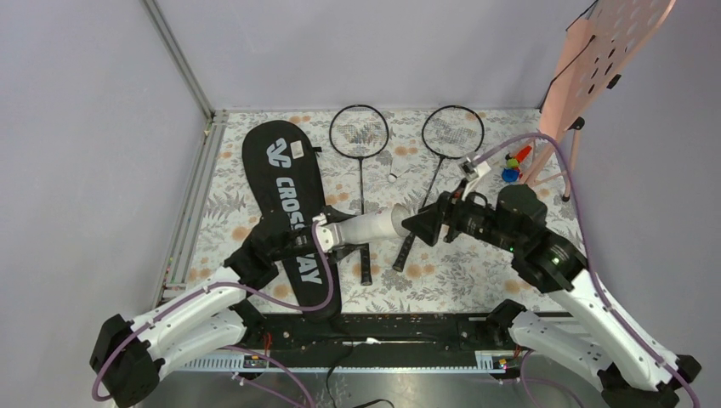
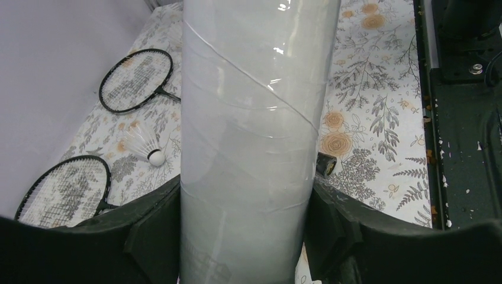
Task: Pack up the badminton gear
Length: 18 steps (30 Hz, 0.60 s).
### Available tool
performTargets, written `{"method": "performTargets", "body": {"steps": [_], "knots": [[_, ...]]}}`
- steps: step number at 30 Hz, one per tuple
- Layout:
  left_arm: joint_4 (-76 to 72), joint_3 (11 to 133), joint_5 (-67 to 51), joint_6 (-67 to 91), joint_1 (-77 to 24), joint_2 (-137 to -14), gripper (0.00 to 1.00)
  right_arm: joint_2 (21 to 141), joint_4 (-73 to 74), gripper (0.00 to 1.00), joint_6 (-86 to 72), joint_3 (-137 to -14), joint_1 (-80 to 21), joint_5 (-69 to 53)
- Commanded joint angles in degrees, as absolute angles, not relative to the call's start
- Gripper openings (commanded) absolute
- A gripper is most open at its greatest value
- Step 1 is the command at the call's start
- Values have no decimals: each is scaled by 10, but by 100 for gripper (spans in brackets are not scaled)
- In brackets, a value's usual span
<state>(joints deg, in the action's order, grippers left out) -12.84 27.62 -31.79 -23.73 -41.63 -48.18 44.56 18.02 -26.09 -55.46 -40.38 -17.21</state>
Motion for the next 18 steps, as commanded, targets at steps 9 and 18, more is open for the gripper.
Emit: {"method": "performTargets", "body": {"steps": [9, 18], "knots": [[-302, 225, -263, -156, -419, -402, 62, 447, 266, 100, -139, -582, -408, 213], [-334, 198, -196, -127, -419, -359, 62, 844, 255, 100, -11, -783, -257, 252]]}}
